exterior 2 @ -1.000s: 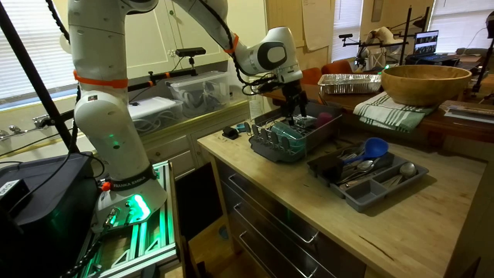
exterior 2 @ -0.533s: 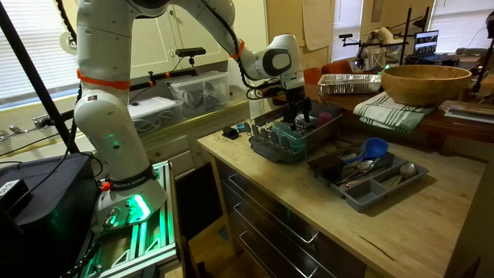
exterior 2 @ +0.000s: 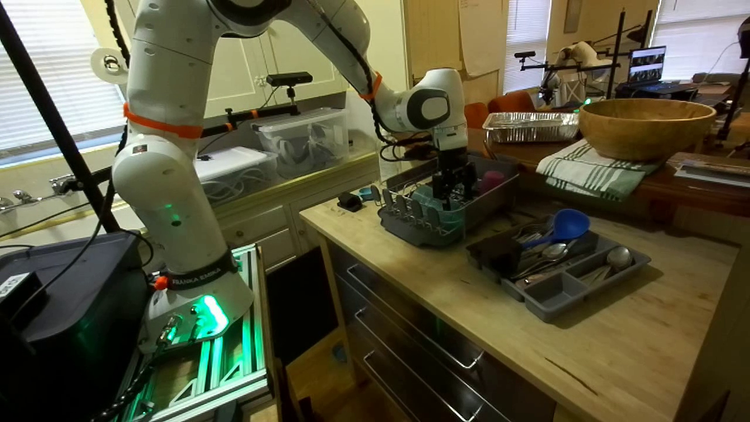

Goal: Move the green cup to the right and put it upside down

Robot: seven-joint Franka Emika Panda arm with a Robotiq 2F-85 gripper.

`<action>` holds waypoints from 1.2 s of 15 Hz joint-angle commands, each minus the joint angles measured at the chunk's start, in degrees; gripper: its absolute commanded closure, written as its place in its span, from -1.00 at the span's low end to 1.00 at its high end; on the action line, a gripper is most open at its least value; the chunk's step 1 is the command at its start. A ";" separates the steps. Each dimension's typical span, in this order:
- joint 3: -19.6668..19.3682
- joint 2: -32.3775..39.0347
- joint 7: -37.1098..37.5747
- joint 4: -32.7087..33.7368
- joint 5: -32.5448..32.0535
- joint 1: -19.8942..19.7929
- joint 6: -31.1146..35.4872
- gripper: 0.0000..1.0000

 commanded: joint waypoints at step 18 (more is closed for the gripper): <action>-5.88 -3.36 6.46 -1.55 -17.65 9.56 2.54 -0.09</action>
